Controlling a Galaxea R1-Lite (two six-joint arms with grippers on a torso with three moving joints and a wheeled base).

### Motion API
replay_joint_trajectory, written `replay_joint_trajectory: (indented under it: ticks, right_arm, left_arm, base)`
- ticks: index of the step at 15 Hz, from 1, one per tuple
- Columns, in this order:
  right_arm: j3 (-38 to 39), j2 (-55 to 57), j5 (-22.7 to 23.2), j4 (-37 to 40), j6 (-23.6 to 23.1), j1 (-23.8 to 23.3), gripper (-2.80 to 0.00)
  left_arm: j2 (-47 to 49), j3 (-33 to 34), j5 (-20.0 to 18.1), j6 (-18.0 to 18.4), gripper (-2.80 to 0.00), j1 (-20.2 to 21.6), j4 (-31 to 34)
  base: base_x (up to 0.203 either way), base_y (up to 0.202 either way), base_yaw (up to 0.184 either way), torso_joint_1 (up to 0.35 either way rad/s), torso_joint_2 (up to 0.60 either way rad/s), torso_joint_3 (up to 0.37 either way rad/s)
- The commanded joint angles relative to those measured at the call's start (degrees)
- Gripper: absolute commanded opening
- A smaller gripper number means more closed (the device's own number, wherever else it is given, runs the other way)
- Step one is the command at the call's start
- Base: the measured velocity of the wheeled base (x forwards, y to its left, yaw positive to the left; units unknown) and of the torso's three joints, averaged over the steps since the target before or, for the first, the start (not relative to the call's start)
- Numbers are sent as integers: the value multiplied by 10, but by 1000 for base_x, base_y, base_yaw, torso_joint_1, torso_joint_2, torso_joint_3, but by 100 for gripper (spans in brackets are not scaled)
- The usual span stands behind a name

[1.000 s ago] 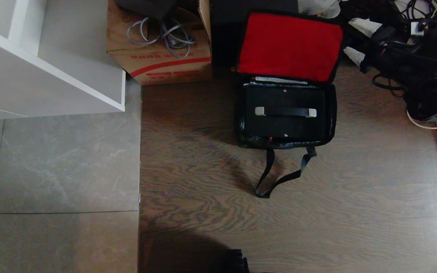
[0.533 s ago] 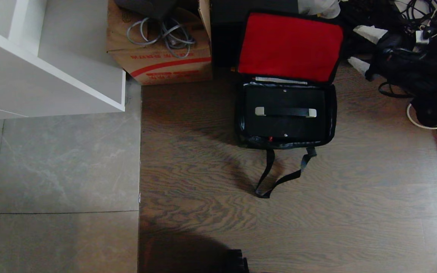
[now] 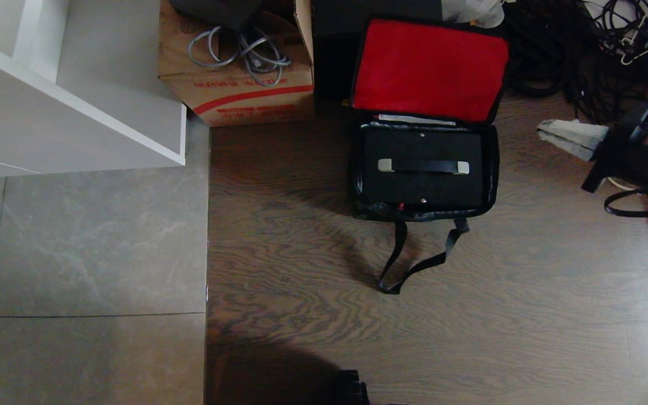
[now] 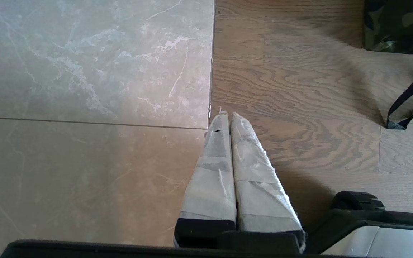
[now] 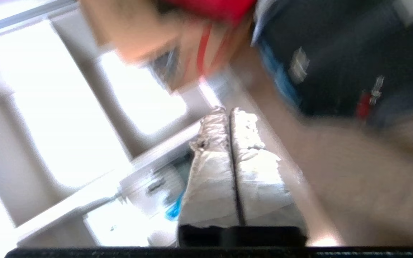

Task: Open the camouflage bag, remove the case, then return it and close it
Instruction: Grip the handle

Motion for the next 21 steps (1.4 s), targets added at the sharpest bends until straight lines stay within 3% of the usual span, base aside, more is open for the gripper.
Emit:
replay_joint_trajectory:
  ticks: [1,2,4,6,8,9,10,11,12,14,16,17,21]
  right_arm:
    - [109,-172,13,3,3,8,-280]
    - [149,-221,18,11,-8,9,-280]
    - [231,-306,20,45,-89,6,-280]
    - [291,-420,16,113,-206,5,-280]
    - [328,-549,2,246,-345,7,-280]
    - [341,-600,-38,350,-464,16,-280]
    - [356,-631,-112,441,-590,28,-280]
    - [377,-662,-213,509,-683,45,-280]
    - [399,-700,-276,541,-729,59,-280]
    - [415,-768,-313,579,-741,66,-280]
    - [422,-801,-397,609,-742,66,-280]
    - [426,-831,-411,614,-740,66,-280]
    - [435,-886,-406,625,-725,67,-280]
  left_arm:
    - [0,6,0,0,-280,0,0]
    - [0,6,0,0,-280,0,0]
    - [0,6,0,0,-280,0,0]
    - [0,6,0,0,-280,0,0]
    - [0,6,0,0,-280,0,0]
    - [0,6,0,0,-280,0,0]
    - [0,6,0,-1,-280,0,0]
    - [0,6,0,0,-280,0,0]
    - [0,6,0,0,-280,0,0]
    - [0,6,0,0,-280,0,0]
    - [0,6,0,0,-280,0,0]
    - [0,6,0,0,-280,0,0]
    - [0,6,0,0,-280,0,0]
  base:
    - [0,0,0,0,0,0]
    - [0,0,0,0,0,0]
    - [0,0,0,0,0,0]
    - [0,0,0,0,0,0]
    - [0,0,0,0,0,0]
    - [0,0,0,0,0,0]
    - [0,0,0,0,0,0]
    - [0,0,0,0,0,0]
    - [0,0,0,0,0,0]
    - [0,0,0,0,0,0]
    - [0,0,0,0,0,0]
    - [0,0,0,0,0,0]
    - [0,0,0,0,0,0]
